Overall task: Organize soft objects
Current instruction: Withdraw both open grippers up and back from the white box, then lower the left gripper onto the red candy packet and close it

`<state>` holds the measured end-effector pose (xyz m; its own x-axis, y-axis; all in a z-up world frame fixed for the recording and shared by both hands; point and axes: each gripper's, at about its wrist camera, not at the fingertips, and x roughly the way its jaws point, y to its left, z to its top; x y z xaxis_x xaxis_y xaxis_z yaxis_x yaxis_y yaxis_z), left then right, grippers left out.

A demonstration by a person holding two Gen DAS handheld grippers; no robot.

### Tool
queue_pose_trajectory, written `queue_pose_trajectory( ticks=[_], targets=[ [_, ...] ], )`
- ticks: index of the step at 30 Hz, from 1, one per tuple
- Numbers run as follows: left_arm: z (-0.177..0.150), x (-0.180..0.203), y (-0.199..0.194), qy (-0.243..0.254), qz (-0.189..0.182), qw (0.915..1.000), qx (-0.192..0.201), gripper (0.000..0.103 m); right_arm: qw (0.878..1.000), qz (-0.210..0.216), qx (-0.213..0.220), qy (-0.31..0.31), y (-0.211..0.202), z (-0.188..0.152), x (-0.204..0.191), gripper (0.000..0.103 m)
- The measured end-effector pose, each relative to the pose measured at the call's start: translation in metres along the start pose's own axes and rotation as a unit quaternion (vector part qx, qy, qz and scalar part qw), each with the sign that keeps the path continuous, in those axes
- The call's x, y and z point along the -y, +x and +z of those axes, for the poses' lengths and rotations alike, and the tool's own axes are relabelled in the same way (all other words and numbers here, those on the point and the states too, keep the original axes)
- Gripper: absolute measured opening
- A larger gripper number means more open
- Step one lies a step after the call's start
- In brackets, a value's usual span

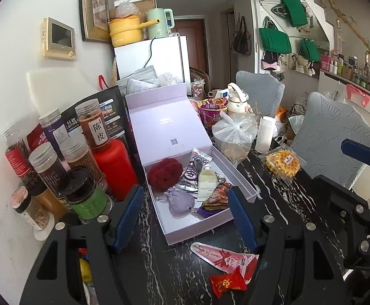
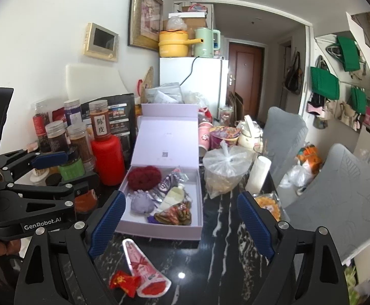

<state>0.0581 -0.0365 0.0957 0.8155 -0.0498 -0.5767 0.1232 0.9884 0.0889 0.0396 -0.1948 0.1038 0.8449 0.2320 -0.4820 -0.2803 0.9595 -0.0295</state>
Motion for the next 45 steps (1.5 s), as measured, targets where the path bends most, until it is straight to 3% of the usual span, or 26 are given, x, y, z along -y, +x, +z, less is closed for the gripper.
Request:
queue_pose_trajectory(
  ticks=[6, 22, 34, 45],
  targets=[
    [-0.023, 0.003, -0.009, 0.001, -0.024, 0.9997, -0.004, 0.068, 1.000, -0.003, 0.000, 0.001, -0.011, -0.019, -0.007, 0.092],
    [-0.085, 0.009, 0.002, -0.019, -0.044, 0.9977, -0.047, 0.068, 1.000, -0.002, -0.017, 0.018, -0.015, -0.076, -0.016, 0.092],
    [-0.126, 0.021, 0.022, -0.027, -0.079, 0.9934, -0.078, 0.068, 0.998, -0.019, -0.037, 0.051, -0.007, -0.125, -0.001, 0.092],
    [-0.146, 0.036, 0.051, -0.049, -0.110, 0.9873, -0.104, 0.068, 0.991, -0.024, -0.084, 0.098, 0.018, -0.165, 0.026, 0.092]
  ],
)
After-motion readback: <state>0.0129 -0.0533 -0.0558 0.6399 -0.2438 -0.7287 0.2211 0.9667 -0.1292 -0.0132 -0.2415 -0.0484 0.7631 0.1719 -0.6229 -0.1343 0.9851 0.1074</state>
